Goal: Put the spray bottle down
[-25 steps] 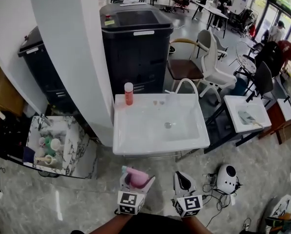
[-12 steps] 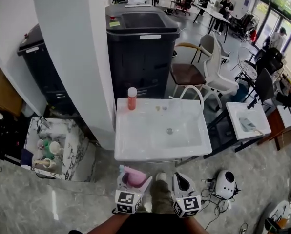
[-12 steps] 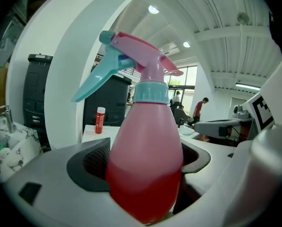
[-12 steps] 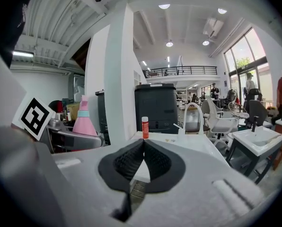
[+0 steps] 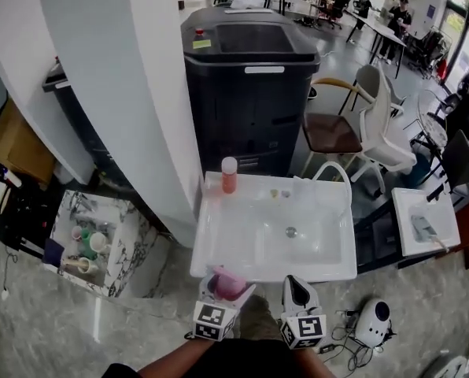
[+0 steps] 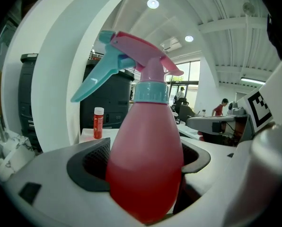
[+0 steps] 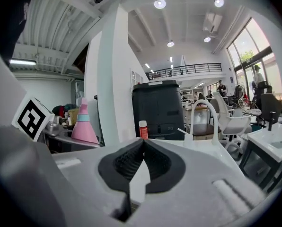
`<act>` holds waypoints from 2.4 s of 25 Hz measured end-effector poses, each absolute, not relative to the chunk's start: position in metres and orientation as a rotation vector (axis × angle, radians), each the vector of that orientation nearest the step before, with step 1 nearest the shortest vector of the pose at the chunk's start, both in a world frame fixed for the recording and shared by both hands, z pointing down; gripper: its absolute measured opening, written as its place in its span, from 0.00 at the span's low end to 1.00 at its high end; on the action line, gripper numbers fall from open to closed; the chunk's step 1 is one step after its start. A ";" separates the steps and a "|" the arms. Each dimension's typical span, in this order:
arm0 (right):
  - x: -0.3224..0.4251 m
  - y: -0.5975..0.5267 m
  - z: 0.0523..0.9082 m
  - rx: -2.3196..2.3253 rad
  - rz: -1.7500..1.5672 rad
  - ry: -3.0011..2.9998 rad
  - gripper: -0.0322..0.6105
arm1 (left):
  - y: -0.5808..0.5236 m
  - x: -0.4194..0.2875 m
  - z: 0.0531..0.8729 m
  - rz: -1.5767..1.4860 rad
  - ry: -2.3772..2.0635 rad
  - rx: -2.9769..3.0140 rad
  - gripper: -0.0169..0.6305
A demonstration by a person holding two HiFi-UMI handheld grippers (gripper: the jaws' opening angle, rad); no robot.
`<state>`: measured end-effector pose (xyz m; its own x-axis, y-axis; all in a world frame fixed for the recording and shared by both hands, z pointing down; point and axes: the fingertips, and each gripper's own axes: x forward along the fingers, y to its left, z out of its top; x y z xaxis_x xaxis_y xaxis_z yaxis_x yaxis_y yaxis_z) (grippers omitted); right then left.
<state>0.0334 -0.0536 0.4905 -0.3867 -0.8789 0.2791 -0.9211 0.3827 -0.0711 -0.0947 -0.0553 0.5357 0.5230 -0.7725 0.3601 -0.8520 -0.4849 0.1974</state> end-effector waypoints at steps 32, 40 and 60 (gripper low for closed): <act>0.107 -0.335 0.607 1.337 0.435 -2.486 0.05 | -0.431 0.004 0.676 0.351 -1.550 2.371 0.68; 0.106 -0.371 0.632 1.319 0.457 -2.468 0.05 | -0.475 0.005 0.722 0.379 -1.553 2.356 0.68; 0.113 -0.385 0.658 1.311 0.480 -2.435 0.05 | -0.507 0.024 0.744 0.428 -1.582 2.447 0.68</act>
